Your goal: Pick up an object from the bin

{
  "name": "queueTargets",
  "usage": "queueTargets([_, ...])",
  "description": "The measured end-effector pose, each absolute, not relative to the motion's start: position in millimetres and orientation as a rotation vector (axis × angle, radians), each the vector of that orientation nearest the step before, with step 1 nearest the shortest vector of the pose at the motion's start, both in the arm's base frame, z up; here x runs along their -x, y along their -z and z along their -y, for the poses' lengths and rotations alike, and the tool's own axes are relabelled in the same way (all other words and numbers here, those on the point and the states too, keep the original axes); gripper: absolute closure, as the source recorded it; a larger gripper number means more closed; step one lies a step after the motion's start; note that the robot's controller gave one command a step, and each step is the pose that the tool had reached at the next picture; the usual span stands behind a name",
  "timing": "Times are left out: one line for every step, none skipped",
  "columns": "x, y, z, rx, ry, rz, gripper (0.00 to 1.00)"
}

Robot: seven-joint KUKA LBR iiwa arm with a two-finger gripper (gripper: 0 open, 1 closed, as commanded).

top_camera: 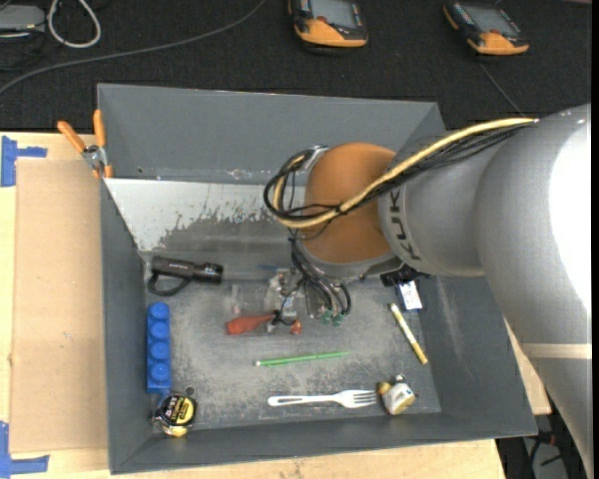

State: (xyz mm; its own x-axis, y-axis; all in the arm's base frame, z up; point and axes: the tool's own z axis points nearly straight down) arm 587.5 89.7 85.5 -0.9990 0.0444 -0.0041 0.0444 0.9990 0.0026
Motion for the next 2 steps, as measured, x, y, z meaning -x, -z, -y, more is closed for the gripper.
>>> queueTargets([-588.3,-108,-90,-0.07,-0.005,-3.134,1.0])
queueTargets([-587.8,-128,-90,-0.07,-0.005,-3.135,1.0])
